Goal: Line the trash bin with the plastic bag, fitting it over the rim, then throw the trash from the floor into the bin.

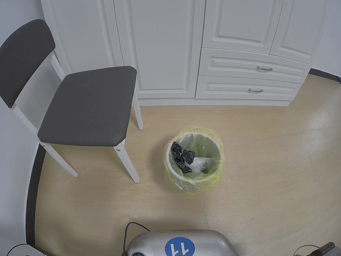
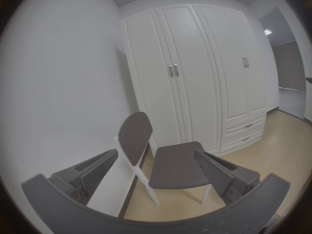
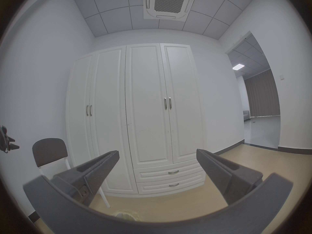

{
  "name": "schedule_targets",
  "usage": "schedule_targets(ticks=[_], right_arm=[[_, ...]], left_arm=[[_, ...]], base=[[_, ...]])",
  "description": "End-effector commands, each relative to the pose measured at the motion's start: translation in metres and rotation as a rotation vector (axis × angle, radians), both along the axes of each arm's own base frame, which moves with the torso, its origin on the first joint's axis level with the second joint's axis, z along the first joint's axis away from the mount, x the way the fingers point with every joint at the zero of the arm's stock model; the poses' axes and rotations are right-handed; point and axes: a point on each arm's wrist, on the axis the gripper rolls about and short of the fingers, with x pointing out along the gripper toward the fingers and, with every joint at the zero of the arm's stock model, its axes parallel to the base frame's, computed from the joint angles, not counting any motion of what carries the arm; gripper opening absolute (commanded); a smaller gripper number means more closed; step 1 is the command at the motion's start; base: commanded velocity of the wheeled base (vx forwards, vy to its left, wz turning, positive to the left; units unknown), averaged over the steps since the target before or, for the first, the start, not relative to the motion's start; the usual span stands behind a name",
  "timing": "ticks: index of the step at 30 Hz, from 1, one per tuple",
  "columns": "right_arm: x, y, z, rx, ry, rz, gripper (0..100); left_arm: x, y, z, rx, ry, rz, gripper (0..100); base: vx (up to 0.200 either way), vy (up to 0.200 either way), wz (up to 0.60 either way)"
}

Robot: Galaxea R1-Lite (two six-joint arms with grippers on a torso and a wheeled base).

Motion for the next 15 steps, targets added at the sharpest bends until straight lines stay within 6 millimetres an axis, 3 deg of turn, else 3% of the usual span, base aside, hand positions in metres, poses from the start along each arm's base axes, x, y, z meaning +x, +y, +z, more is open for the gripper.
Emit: schedule_targets(ticks=[1, 3, 9, 10, 15], right_arm=[[-0.028, 0.005, -0.016, -0.001, -0.031, 0.003, 100], [-0.040, 0.007, -0.027, 0.000, -0.023, 0.005, 100], [-0.064, 0.011, -0.053, 0.000, 0.008, 0.016, 100], [-0.073, 0.011, -0.067, 0.002, 0.020, 0.025, 100], [-0.084, 0.006, -0.100, 0.009, 0.058, 0.080, 100]], left_arm=[[-0.040, 0.004, -0.001, -0.007, -0.078, 0.110, 100], [-0.057, 0.003, -0.010, -0.005, -0.075, 0.136, 100], [-0.081, 0.004, -0.026, -0.005, -0.054, 0.146, 100], [-0.088, 0.003, -0.031, -0.006, -0.049, 0.158, 100], [-0.102, 0.000, -0.043, -0.004, -0.041, 0.191, 100]], base=[[0.000, 0.000, 0.00], [0.000, 0.000, 0.00], [0.000, 0.000, 0.00], [0.000, 0.000, 0.00], [0.000, 0.000, 0.00]])
